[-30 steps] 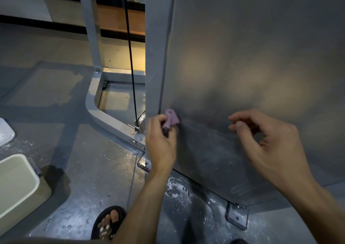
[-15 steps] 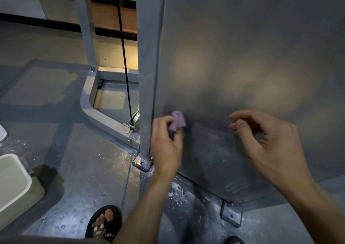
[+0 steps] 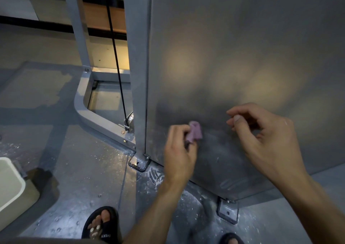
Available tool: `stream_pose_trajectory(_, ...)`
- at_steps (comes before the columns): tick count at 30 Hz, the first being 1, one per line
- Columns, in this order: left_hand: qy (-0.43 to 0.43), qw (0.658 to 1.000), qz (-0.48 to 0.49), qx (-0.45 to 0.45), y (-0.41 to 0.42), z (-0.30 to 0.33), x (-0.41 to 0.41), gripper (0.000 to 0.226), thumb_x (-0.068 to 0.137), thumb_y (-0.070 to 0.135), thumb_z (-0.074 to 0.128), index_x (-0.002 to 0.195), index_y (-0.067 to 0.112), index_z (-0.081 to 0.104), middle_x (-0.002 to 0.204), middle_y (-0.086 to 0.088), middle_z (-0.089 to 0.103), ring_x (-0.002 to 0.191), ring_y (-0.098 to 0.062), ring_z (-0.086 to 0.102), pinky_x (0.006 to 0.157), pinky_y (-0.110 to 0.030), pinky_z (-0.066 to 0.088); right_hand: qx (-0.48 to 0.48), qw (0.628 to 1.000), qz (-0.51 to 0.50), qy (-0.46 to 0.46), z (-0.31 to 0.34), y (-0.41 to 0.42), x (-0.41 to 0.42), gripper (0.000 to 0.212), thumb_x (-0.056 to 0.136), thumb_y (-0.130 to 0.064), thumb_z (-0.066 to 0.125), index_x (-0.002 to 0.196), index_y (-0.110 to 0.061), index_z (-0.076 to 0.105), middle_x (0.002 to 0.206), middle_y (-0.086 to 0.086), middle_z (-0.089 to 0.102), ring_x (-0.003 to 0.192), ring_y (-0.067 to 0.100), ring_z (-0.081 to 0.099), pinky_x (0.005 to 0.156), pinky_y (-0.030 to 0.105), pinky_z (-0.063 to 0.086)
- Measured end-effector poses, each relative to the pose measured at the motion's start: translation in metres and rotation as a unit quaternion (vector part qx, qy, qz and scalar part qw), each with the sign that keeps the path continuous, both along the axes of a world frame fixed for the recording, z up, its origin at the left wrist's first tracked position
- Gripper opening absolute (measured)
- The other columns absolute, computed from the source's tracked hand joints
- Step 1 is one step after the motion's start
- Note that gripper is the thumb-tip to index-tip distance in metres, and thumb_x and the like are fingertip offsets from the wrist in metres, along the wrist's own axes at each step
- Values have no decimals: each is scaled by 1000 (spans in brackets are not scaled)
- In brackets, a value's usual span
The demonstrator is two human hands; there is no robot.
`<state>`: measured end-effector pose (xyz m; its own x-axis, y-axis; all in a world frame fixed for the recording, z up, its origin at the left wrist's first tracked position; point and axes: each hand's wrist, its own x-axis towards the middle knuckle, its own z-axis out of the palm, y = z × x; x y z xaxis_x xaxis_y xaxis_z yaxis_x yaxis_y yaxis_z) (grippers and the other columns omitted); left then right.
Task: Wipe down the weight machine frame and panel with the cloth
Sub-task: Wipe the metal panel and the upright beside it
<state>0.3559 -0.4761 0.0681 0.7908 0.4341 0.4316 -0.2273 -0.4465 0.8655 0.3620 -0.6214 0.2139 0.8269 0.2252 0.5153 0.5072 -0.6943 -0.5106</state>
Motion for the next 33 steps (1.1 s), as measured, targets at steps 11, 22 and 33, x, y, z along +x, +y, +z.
stream_pose_trajectory(11, 6, 994, 88, -57, 27, 1, 11, 15, 96, 17, 71, 107, 12, 61, 106, 5, 55, 88, -1, 55, 71, -28, 54, 26, 999, -30, -6, 6, -11, -4, 14, 99, -21, 61, 99, -28, 73, 80, -10, 75, 71, 14, 72, 70, 42, 58)
stream_pose_trajectory(22, -21, 996, 76, -38, 16, 7, 7, 20, 97, 27, 71, 104, 9, 63, 105, 4, 54, 84, -4, 55, 70, -11, 45, 88, 994, -60, 1, 12, -19, -9, 17, 101, -19, 58, 99, -24, 74, 79, -16, 74, 73, 10, 73, 71, 34, 59)
stream_pose_trajectory(33, -39, 999, -1, -3, -20, 11, -3, 13, 93, 10, 74, 97, 9, 62, 100, 3, 53, 83, -3, 53, 71, -12, 44, 132, 988, -81, 14, 18, -28, -12, 18, 102, -18, 57, 98, -24, 73, 77, -10, 74, 69, 12, 73, 66, 27, 57)
